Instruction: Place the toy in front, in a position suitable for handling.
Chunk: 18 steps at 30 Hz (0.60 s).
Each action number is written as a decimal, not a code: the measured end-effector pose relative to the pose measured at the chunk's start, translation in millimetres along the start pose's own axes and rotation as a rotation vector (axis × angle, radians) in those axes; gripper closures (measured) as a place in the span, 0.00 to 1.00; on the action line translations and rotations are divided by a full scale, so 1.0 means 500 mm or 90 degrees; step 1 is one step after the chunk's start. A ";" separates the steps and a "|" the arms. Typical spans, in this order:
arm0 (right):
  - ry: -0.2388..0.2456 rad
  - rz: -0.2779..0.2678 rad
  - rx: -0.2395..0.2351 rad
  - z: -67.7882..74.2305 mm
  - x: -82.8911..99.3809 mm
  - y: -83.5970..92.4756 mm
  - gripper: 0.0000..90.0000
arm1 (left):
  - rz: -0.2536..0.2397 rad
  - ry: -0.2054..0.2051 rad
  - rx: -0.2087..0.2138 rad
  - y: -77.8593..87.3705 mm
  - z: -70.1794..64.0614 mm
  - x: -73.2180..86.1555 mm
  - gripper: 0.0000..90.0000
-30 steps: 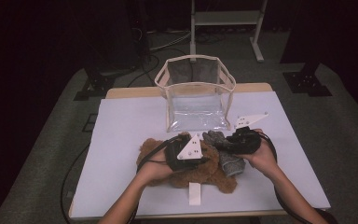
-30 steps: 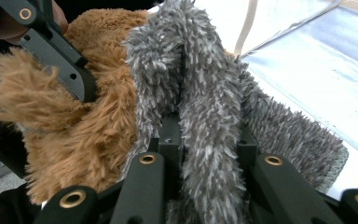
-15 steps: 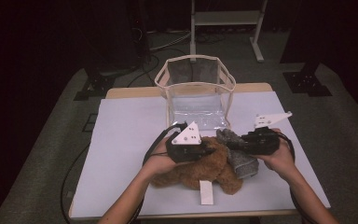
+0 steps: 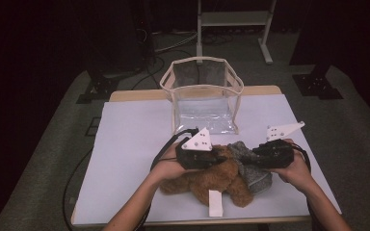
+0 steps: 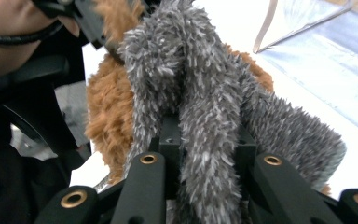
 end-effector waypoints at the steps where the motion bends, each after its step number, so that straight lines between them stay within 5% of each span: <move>1: -0.002 -0.001 -0.001 -0.002 0.002 -0.001 0.80 | 0.008 -0.003 0.003 -0.003 -0.002 0.001 0.76; 4: 0.003 -0.001 0.005 -0.003 0.001 -0.001 0.80 | 0.016 0.005 0.007 -0.009 -0.003 0.000 0.59; 11: 0.018 0.000 0.026 -0.005 -0.003 -0.004 0.80 | 0.031 0.003 0.008 -0.027 -0.008 0.008 0.45; 13: 0.013 -0.001 0.029 -0.010 -0.001 -0.005 0.80 | 0.038 -0.003 0.013 -0.034 -0.009 0.013 0.49; 18: 0.001 -0.003 0.040 -0.024 0.007 0.000 0.80 | 0.046 -0.019 -0.005 -0.044 -0.008 0.008 0.84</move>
Point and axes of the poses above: each handheld gripper's, and its own axes: y roughly backward along the jaws, x roughly out of its underside, z roughly to its left, the point moved 9 cm from there along -y, roughly forward along the jaws, and after that the axes turned 15 degrees about -y, right-handed, at the moved point
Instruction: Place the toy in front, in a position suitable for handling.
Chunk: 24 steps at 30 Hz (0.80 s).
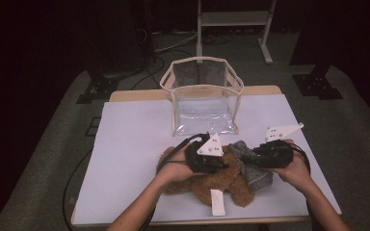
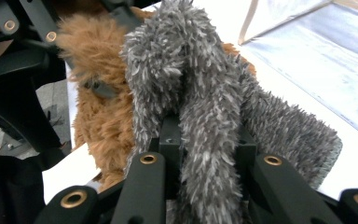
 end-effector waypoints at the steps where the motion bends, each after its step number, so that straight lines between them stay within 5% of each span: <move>1: -0.001 -0.004 -0.001 -0.001 0.000 0.002 0.80 | -0.013 0.007 -0.003 0.003 0.005 -0.006 0.86; 8: 0.003 -0.040 -0.002 0.004 -0.022 0.059 0.80 | -0.085 0.037 -0.010 0.028 0.029 -0.052 0.90; 14: 0.026 -0.063 -0.010 0.038 -0.065 0.093 0.80 | -0.148 0.059 -0.027 0.067 0.043 -0.069 0.91; 24: 0.103 -0.015 -0.033 0.120 -0.122 0.016 0.80 | -0.250 0.137 -0.067 0.175 0.035 0.010 0.91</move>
Point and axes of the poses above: each handheld gripper's, and its own axes: y roughly backward along the jaws, x roughly out of its underside, z roughly to its left, the point moved 9 cm from there along -y, roughly forward along the jaws, and after that the axes turned 15 degrees about -y, right-handed, at the moved point
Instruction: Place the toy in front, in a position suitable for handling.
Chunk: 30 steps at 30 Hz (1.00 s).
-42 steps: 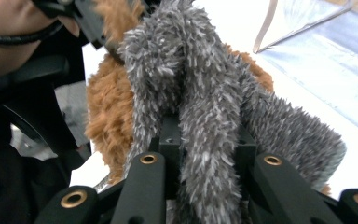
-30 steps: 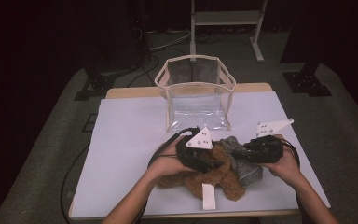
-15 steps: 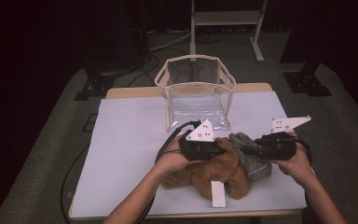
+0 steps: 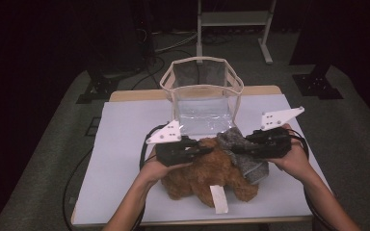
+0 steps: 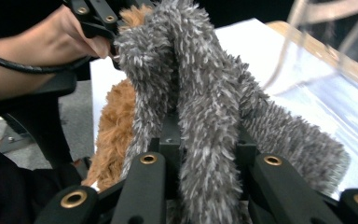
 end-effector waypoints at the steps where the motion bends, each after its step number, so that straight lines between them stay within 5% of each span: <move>1: 0.003 -0.001 -0.002 0.004 -0.004 -0.005 0.80 | -0.003 0.001 -0.006 0.009 0.003 0.000 0.91; 5: -0.004 0.000 -0.014 0.007 0.008 -0.020 0.80 | -0.002 0.003 -0.019 0.028 0.006 0.006 0.91; 13: -0.043 0.060 -0.001 -0.028 0.098 -0.039 0.81 | 0.017 0.000 -0.030 0.039 0.011 0.022 0.91; 18: -0.034 0.020 -0.018 -0.017 0.057 -0.048 0.81 | 0.014 -0.004 -0.033 0.036 0.010 0.012 0.91; 22: -0.031 0.022 -0.027 -0.013 0.048 -0.073 0.81 | 0.021 -0.010 -0.036 0.040 0.012 0.012 0.91; 26: -0.059 0.071 -0.023 -0.034 0.107 -0.096 0.81 | 0.042 0.003 -0.016 0.022 0.005 0.038 0.91; 30: -0.097 0.127 0.002 -0.071 0.184 -0.100 0.81 | 0.074 -0.017 0.006 -0.007 -0.008 0.046 0.91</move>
Point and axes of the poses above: each handheld gripper's, and its own axes: y roughly backward along the jaws, x roughly out of its underside, z roughly to its left, the point moved 9 cm from there along -y, roughly forward along the jaws, and after that the axes turned 15 degrees about -y, right-handed, at the moved point
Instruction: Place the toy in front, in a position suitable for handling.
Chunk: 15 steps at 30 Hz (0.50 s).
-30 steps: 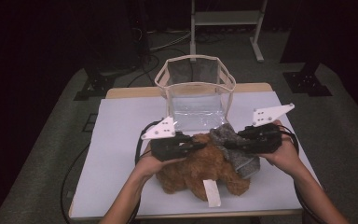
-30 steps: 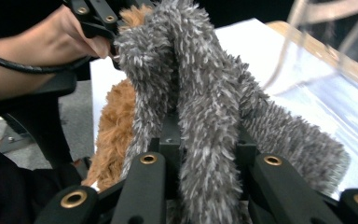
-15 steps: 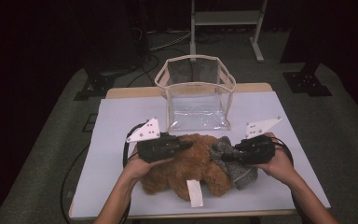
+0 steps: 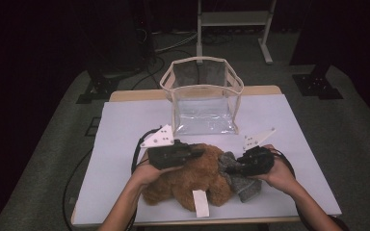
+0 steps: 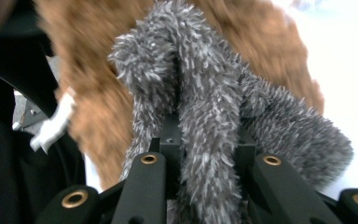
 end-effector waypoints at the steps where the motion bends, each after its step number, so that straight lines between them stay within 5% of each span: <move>1: -0.010 -0.004 0.000 -0.006 0.007 0.004 0.81 | 0.009 -0.007 0.001 -0.005 -0.002 -0.001 0.90; 8: 0.002 -0.067 -0.011 0.009 -0.034 0.053 0.81 | 0.078 -0.052 0.014 -0.021 -0.014 -0.004 0.76; 15: 0.034 -0.068 -0.015 0.034 -0.068 0.042 0.80 | 0.105 -0.063 0.004 0.029 -0.025 0.018 0.62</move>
Point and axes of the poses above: each handheld gripper's, and its own axes: y roughly backward along the jaws, x roughly out of its underside, z roughly to its left, the point moved 9 cm from there along -y, roughly forward along the jaws, and after that the axes turned 15 degrees about -y, right-handed, at the moved point
